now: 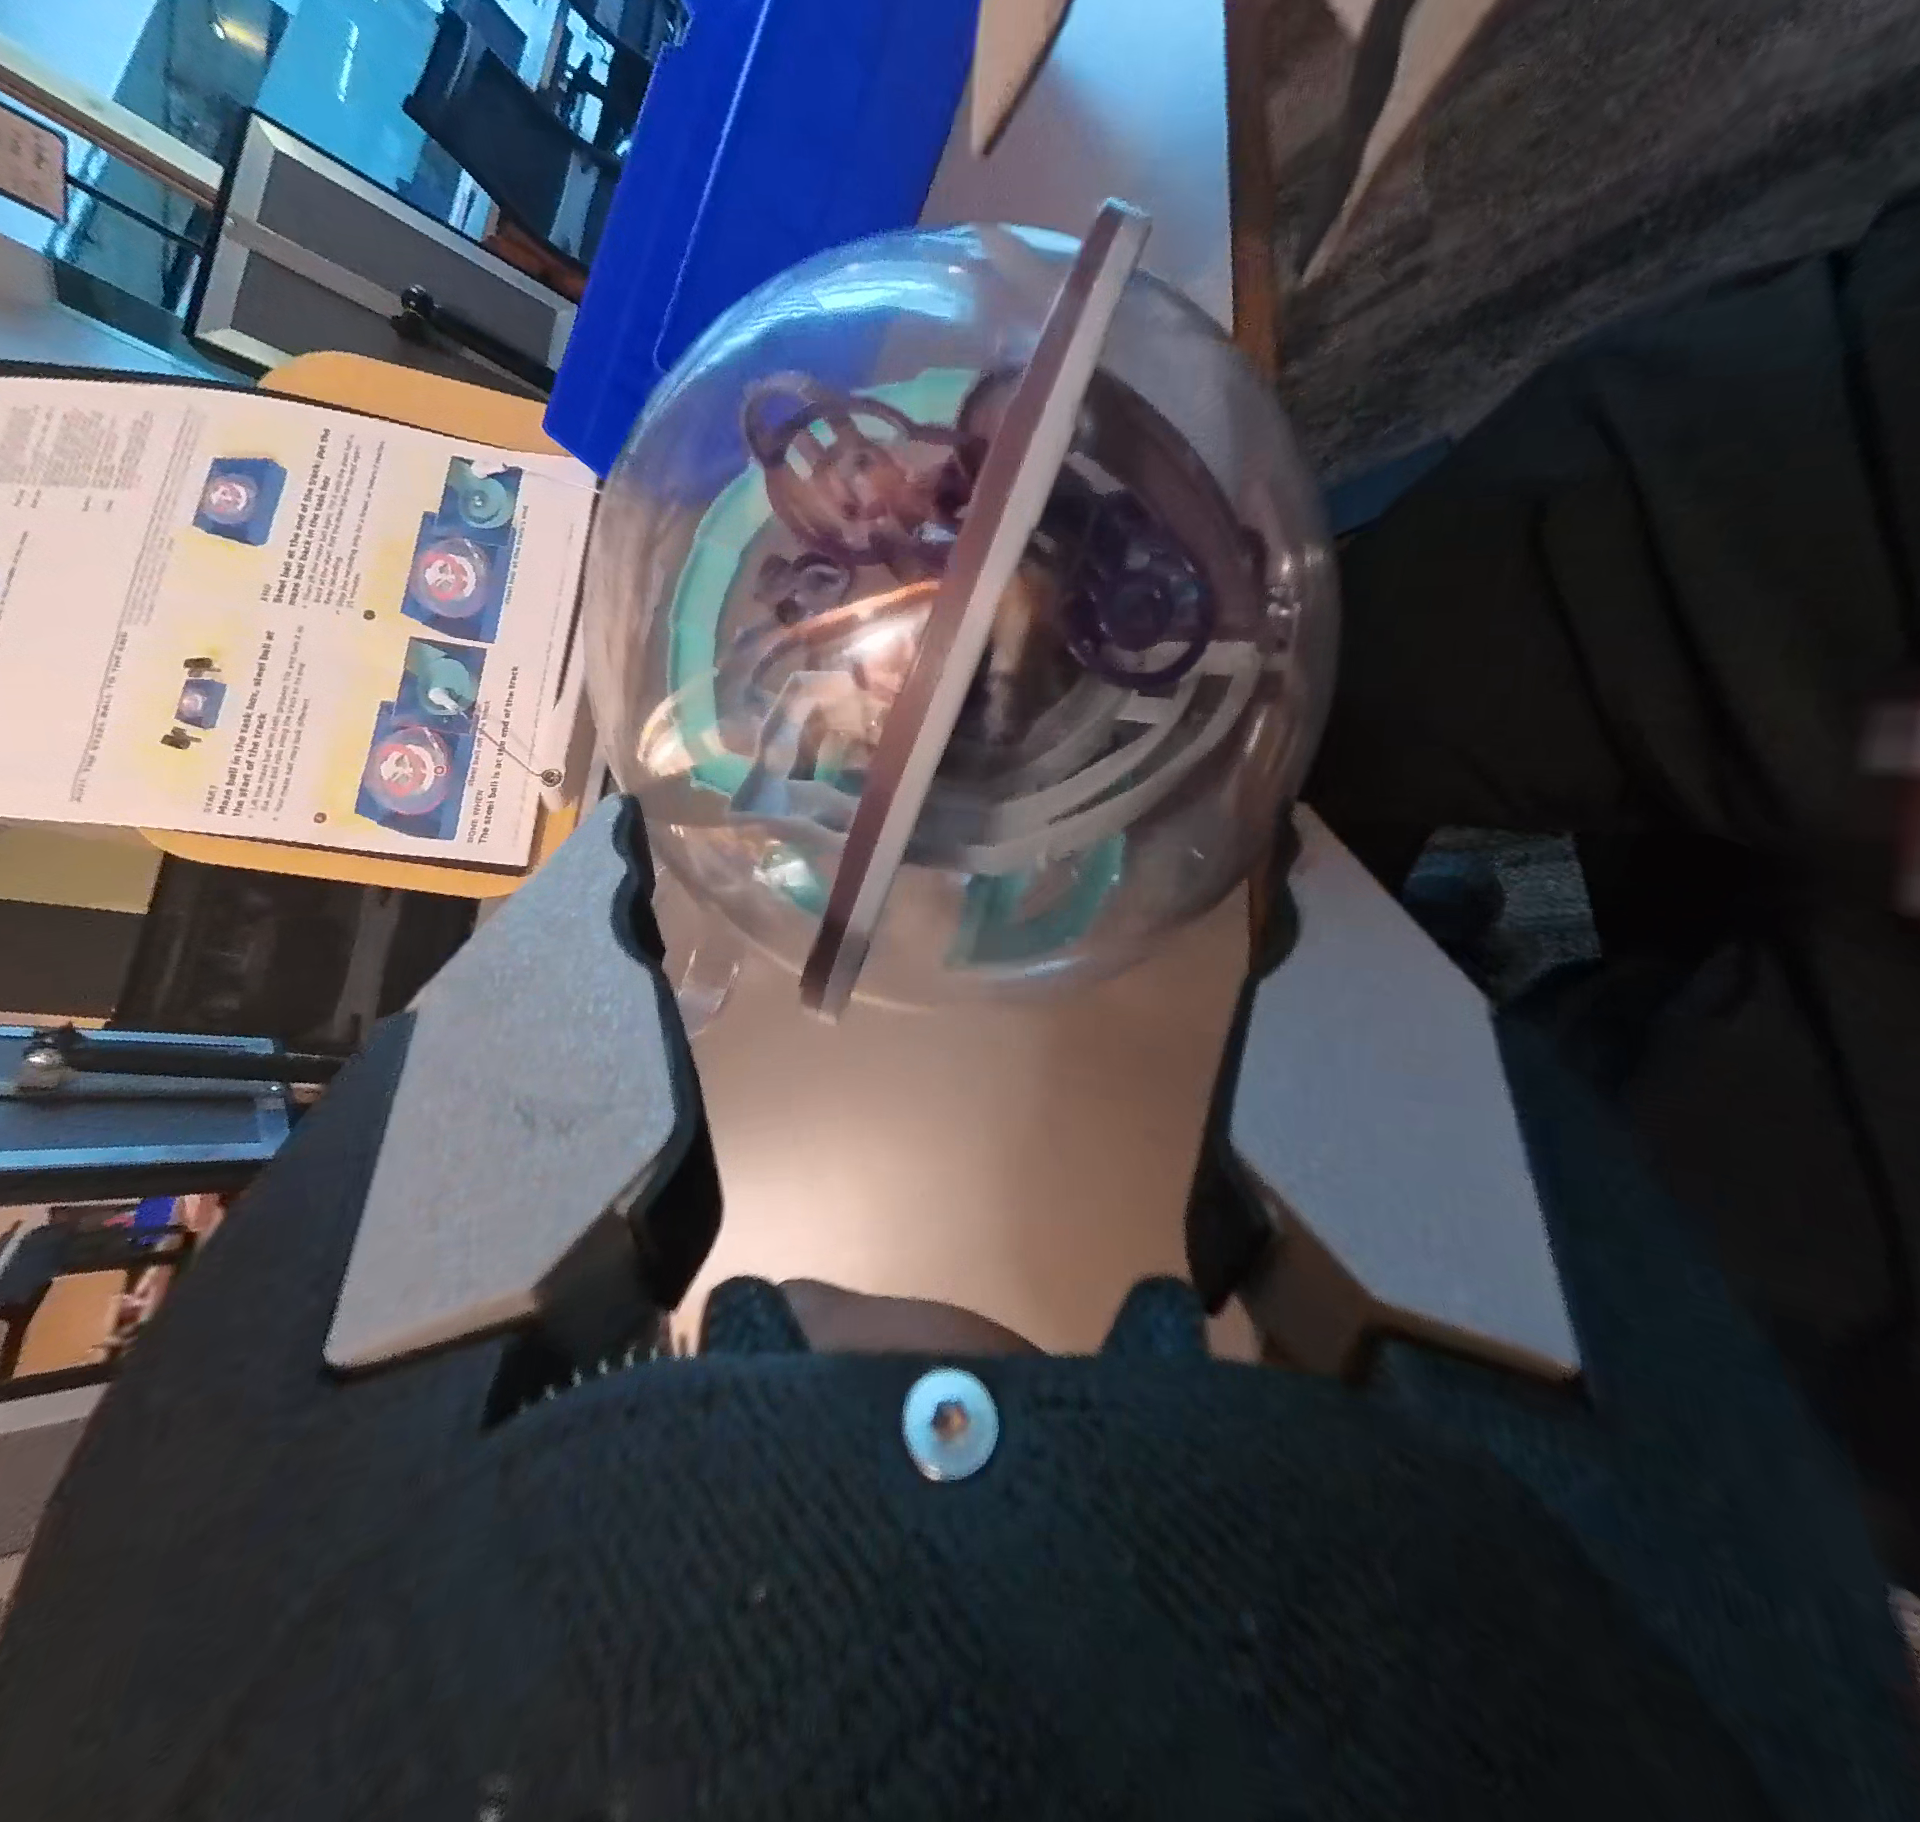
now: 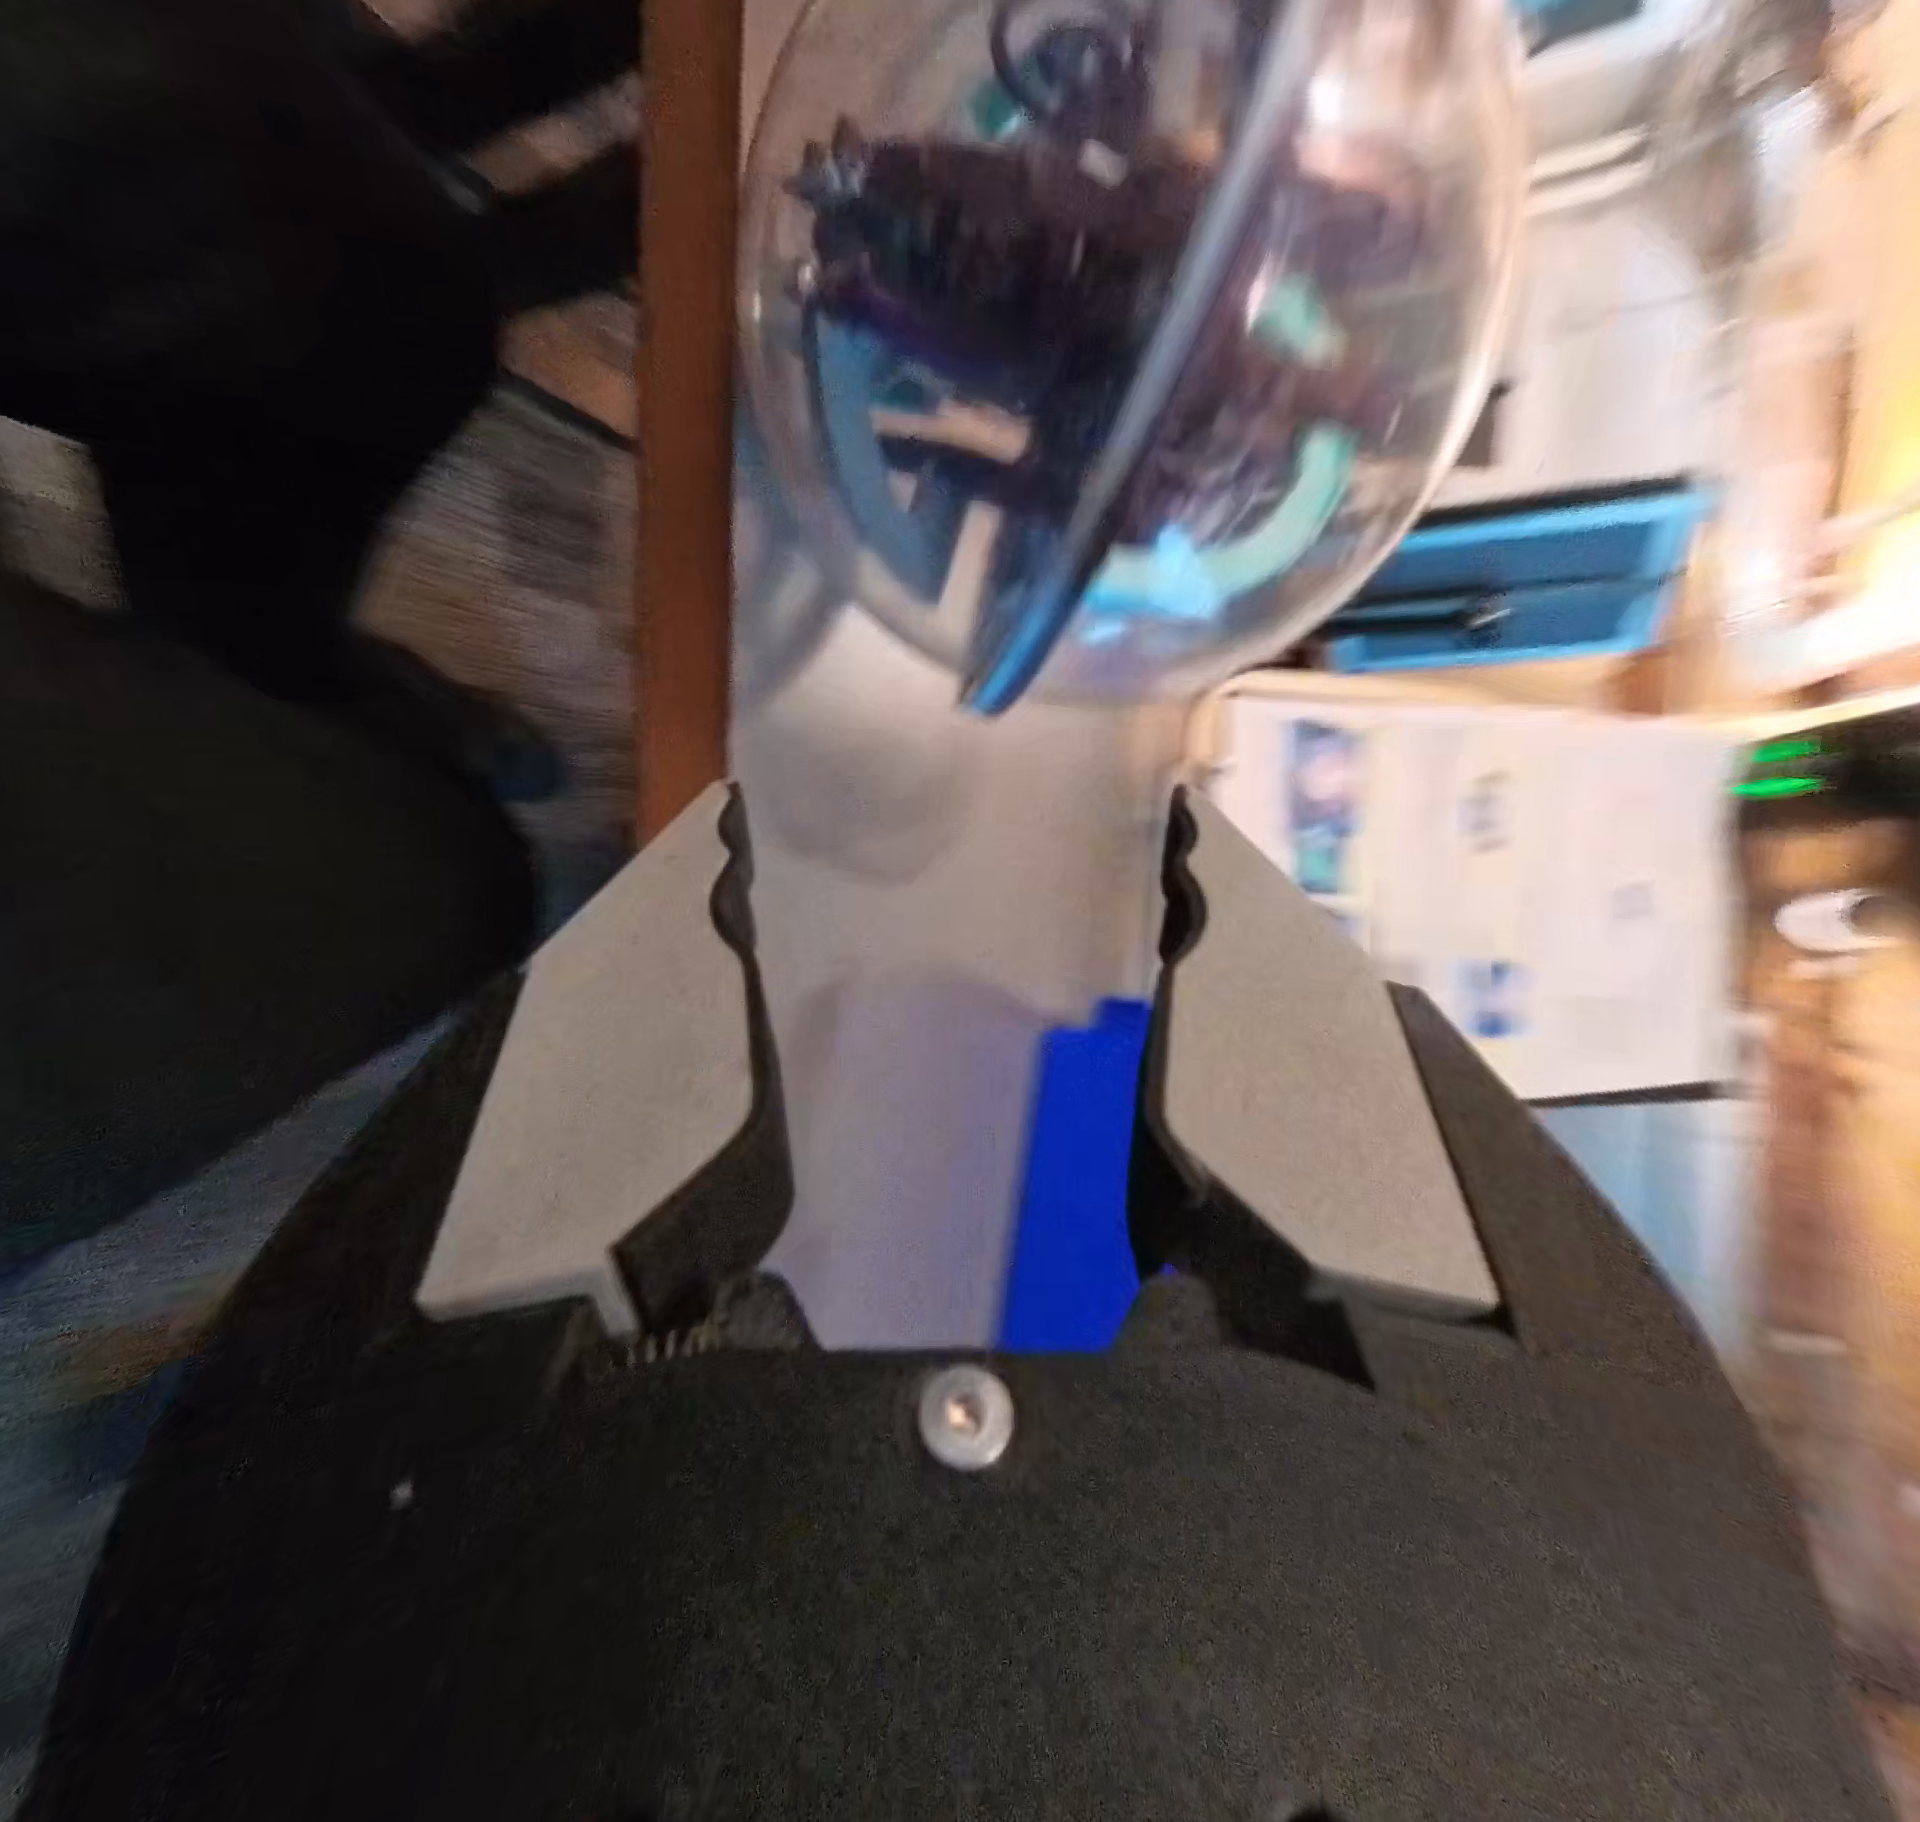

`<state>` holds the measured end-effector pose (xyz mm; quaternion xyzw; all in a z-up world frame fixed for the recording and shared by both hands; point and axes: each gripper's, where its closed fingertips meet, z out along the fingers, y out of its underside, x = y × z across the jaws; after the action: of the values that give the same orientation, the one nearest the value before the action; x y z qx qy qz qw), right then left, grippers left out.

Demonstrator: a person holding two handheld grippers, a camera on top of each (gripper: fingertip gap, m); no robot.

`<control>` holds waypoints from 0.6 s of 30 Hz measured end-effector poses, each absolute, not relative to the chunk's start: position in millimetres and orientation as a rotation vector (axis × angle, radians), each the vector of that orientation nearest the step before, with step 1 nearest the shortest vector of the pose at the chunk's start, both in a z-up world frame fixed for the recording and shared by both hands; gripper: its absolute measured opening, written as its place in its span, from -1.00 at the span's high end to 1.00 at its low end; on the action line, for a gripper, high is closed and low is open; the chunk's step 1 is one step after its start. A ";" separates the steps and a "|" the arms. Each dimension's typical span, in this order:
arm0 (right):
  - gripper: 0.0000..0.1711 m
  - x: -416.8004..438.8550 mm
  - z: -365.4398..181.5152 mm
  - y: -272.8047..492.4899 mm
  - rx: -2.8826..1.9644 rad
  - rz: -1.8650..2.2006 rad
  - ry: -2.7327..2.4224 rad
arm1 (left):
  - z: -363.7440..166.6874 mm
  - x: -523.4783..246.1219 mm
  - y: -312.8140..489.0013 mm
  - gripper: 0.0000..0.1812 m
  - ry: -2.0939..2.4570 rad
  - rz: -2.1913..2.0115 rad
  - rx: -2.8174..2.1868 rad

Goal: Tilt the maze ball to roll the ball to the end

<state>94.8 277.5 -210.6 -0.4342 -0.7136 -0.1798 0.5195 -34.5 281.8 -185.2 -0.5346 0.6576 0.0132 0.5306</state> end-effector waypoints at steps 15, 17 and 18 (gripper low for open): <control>-0.07 77.7 -195.1 291.5 -1.398 1.102 -1.434 | -210.6 -80.1 299.5 -0.18 1.569 0.197 -1.347; -0.05 62.8 -197.3 280.9 -1.353 1.131 -1.460 | -211.9 -82.6 300.8 -0.16 1.551 0.201 -1.342; -0.03 55.6 -198.2 275.2 -1.334 1.137 -1.468 | -211.8 -84.3 302.8 -0.12 1.538 0.219 -1.332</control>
<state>55.6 275.2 -198.2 -0.5309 -0.5843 0.4526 0.4146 -84.3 302.8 -211.8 -0.5559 0.6415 0.0912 0.5207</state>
